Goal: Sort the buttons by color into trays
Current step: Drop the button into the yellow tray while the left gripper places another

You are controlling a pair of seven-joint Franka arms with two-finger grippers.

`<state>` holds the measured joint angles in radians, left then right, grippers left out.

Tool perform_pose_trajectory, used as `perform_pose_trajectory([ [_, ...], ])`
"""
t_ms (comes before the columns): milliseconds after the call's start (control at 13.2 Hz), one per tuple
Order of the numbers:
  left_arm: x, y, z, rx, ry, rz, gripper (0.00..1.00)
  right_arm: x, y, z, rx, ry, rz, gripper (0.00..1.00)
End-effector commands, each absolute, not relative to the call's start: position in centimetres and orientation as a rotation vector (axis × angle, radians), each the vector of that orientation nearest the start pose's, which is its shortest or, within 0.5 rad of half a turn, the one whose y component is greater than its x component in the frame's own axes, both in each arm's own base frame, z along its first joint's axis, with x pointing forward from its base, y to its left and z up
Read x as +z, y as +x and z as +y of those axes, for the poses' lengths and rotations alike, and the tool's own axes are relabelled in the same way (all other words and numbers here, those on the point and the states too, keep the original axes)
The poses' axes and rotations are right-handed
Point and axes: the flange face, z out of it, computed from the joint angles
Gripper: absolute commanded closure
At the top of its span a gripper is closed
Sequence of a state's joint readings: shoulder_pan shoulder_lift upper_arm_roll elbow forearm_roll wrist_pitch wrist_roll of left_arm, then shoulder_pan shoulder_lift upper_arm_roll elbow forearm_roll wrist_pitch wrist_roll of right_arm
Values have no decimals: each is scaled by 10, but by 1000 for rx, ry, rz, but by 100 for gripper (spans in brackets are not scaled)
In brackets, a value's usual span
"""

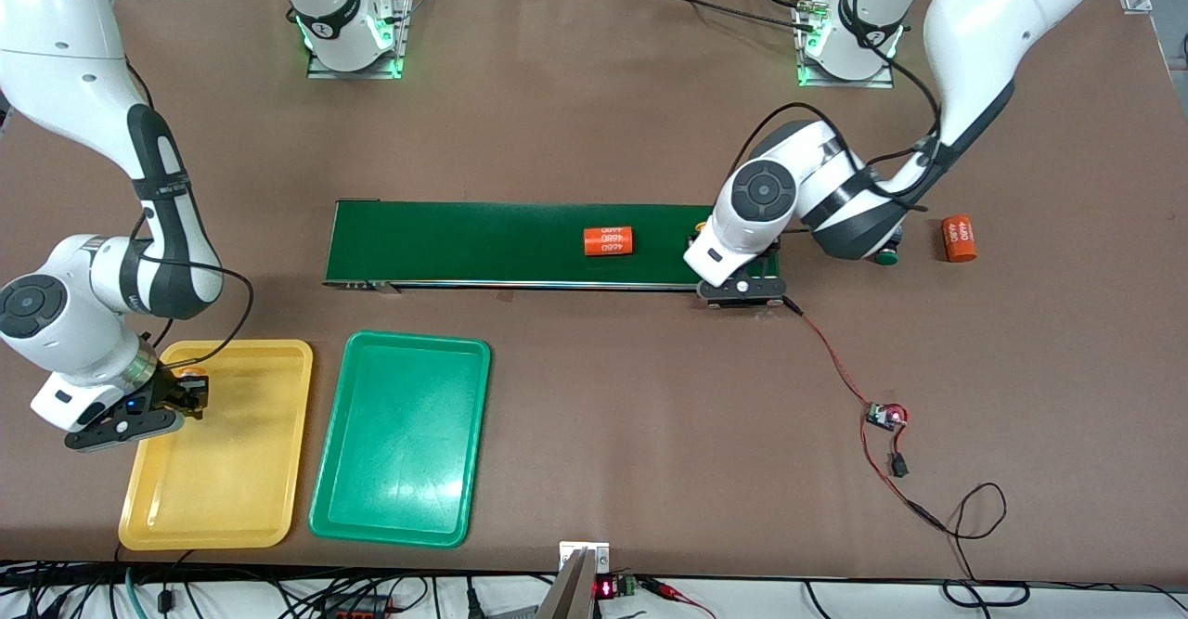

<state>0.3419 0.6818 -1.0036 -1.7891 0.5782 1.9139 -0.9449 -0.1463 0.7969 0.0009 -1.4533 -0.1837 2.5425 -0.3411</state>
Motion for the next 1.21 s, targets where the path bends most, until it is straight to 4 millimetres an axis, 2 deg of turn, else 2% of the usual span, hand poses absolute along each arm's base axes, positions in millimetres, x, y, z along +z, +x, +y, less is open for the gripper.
perform_pose_trajectory([
  [0, 347, 561, -261, 262, -2957, -122, 0, 230, 744, -114, -469, -3252, -596, 85],
  [76, 350, 570, -237, 295, -2948, -80, 0, 230, 744, -114, -469, -3252, -596, 80],
  [152, 348, 576, -212, 341, -2924, -86, 0, 227, 743, -114, -463, -3250, -589, 66],
  [228, 342, 584, -178, 383, -2893, -137, 0, 223, 743, -113, -456, -3248, -594, 60],
  [380, 334, 598, -103, 443, -2893, -252, 0, 220, 742, -113, -452, -3249, -585, 32],
  [456, 327, 601, -68, 486, -2904, -233, 0, 220, 742, -111, -452, -3247, -585, 24],
  [532, 313, 602, -20, 552, -2901, -238, 0, 223, 743, -112, -458, -3247, -578, 14],
  [607, 299, 600, 16, 606, -2911, -229, 0, 228, 744, -108, -472, -3245, -573, 0],
  [835, 274, 580, 77, 684, -2921, -278, 0, 245, 739, -103, -457, -3243, -585, 0],
  [911, 264, 574, 91, 718, -2938, -262, 0, 249, 736, -100, -446, -3242, -581, 0],
  [1139, 231, 543, 108, 844, -2920, -249, 0, 280, 719, -84, -314, -3247, -464, 0],
])
